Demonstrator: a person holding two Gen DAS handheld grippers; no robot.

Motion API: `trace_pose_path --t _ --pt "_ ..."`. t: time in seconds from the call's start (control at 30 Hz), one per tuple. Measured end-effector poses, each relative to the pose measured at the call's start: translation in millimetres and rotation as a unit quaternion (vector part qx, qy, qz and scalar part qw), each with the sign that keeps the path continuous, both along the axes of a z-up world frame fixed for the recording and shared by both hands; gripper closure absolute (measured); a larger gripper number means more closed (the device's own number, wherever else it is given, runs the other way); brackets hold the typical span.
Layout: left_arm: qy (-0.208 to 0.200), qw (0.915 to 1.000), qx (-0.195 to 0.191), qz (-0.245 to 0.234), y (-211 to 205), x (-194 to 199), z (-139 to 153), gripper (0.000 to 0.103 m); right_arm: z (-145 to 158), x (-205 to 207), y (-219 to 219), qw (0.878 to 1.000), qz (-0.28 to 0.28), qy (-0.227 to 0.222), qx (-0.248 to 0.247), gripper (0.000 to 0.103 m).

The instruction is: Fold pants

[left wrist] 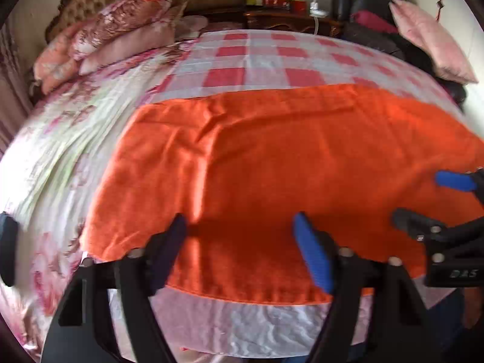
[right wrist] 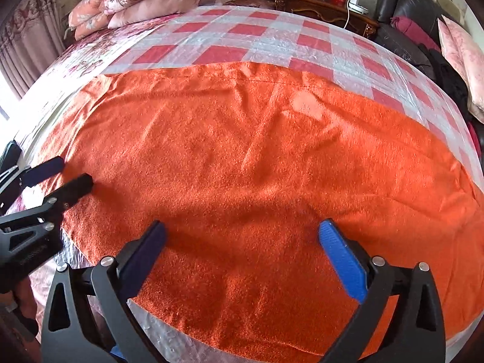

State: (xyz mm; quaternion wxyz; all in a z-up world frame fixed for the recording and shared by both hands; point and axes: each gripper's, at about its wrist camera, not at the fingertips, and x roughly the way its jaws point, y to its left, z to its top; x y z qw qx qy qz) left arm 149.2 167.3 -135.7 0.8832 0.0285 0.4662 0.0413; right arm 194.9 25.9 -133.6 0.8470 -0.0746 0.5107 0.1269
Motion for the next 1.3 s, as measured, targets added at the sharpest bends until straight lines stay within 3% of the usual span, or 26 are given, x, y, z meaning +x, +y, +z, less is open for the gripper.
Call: trace_pose_path --t 0.17,0.27,0.5,0.57,0.67,0.83,0.87,0.9,0.93,0.97,1.07,1.13,1.23,1.3 --pt "0.001 0.9994 -0.012 0.034 12.2 -1.3 -2.7 0.013 -0.4 -1.3 -1.1 1.000 0.002 -0.006 0.004 0.004" --pt "0.003 0.9978 -0.016 0.065 13.6 -0.6 -2.3 0.001 -0.3 -0.9 -1.7 1.000 -0.004 -0.005 0.007 0.004" --pt "-0.003 0.9983 -0.024 0.054 14.8 -3.8 -1.9 0.002 0.5 0.0 -1.2 0.999 -0.037 0.008 0.008 0.004" --pt "-0.020 0.9982 -0.033 0.046 16.6 -9.5 -2.4 0.002 0.4 0.1 -0.8 0.999 -0.039 0.007 0.007 0.004" --pt "-0.042 0.9976 -0.016 0.053 12.0 -13.6 -5.4 0.001 0.7 -1.3 -2.1 0.999 -0.040 -0.001 0.013 0.004" --pt "-0.025 0.9977 -0.012 0.061 15.7 -7.5 -2.5 0.001 -0.2 -3.3 0.0 0.999 -0.042 -0.009 0.006 0.004" --pt "-0.030 0.9968 0.010 0.073 20.1 -8.1 0.6 0.006 -0.1 -3.4 0.2 0.999 -0.039 -0.010 0.006 0.004" --pt "-0.041 0.9942 0.037 0.092 31.0 -10.4 6.6 0.017 -0.3 -3.6 0.2 0.999 -0.036 -0.012 0.005 0.004" --pt "-0.050 0.9919 0.038 0.110 46.2 -13.7 13.1 0.019 -0.4 -4.5 0.0 0.999 -0.032 -0.013 0.005 0.004" --pt "-0.063 0.9888 0.015 0.134 68.7 -18.9 21.0 0.020 -0.5 -4.5 -0.2 0.999 -0.030 -0.013 0.005 0.004" --pt "-0.083 0.9662 -0.140 0.200 156.6 -40.6 28.2 0.026 -0.4 -3.4 -0.2 0.999 -0.032 -0.009 0.005 0.004" --pt "-0.065 0.9382 -0.250 0.230 208.9 -55.1 10.2 0.030 -0.4 -2.5 0.0 0.999 -0.034 -0.007 0.004 0.004" --pt "-0.052 0.8893 -0.393 0.228 250.4 -70.9 -23.0 0.031 -0.6 -2.0 -0.3 0.999 -0.035 -0.005 0.005 0.004" --pt "-0.050 0.8478 -0.483 0.214 262.1 -75.2 -46.9 0.033 -0.6 -2.0 -0.2 0.999 -0.035 -0.004 0.003 0.004"
